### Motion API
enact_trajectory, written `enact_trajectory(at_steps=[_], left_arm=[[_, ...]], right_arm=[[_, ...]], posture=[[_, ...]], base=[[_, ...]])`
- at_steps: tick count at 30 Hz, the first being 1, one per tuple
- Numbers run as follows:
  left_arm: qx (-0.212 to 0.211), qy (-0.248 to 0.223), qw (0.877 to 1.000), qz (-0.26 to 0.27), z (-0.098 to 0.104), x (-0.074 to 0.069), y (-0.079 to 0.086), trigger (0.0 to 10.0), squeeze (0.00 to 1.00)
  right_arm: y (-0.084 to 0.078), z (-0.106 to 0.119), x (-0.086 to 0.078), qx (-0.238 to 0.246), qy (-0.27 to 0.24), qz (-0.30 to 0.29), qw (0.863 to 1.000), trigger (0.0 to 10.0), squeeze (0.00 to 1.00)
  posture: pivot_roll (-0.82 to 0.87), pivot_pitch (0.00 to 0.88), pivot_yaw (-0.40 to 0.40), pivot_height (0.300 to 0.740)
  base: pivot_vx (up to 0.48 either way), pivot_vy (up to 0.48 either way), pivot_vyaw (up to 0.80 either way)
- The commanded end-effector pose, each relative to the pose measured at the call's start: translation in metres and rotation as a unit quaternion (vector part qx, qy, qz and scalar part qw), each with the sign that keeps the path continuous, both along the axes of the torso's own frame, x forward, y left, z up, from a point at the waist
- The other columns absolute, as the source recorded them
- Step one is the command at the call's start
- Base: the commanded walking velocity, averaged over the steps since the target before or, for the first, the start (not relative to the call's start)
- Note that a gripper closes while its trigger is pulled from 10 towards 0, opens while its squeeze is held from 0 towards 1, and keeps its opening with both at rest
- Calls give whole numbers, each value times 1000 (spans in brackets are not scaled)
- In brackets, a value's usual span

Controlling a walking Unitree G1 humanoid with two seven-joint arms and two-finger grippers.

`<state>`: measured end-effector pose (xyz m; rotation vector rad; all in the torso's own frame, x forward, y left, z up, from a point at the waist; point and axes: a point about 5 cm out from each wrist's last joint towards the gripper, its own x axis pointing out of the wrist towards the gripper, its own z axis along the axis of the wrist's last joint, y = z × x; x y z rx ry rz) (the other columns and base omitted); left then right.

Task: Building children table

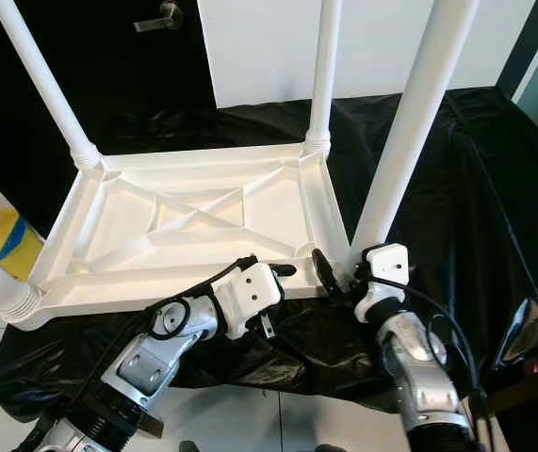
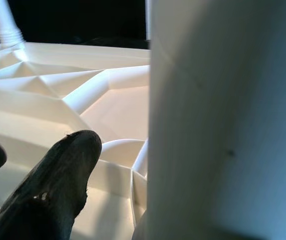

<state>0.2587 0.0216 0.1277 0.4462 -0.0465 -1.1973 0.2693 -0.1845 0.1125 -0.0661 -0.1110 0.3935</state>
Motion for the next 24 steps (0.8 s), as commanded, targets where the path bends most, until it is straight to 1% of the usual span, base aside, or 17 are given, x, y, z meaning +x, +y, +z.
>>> enact_trajectory(at_steps=[1,4,9,14,15,16,24], left_arm=[[5,3,1000,-7,-2,-2,0,10000,0],[8,2,1000,-12,-2,-1,-1,10000,0],[10,-1,1000,-13,-1,0,-2,10000,0],[10,-4,1000,-11,0,1,-2,10000,0],[10,-5,1000,-10,0,1,-1,10000,0],[10,-5,1000,-9,0,1,-1,10000,0],[9,-7,1000,-5,1,1,0,10000,0]], right_arm=[[-3,1,3,-17,5,23,1000,10000,0],[-9,5,6,-40,3,37,999,10000,0],[-11,8,10,-53,7,56,997,10000,0],[-10,5,10,-57,16,70,996,10000,0],[-10,3,10,-58,17,72,996,3608,0],[-10,2,9,-59,18,74,995,0,0],[-12,-1,8,-56,24,72,996,0,0]], posture=[[-81,19,29,740],[-85,17,29,740],[-82,13,25,740],[-75,10,19,740],[-73,10,17,740],[-72,11,17,740],[-71,10,15,740]], base=[[0,0,0],[0,0,0],[0,0,0],[0,0,0],[0,0,0],[0,0,0],[0,0,0]])
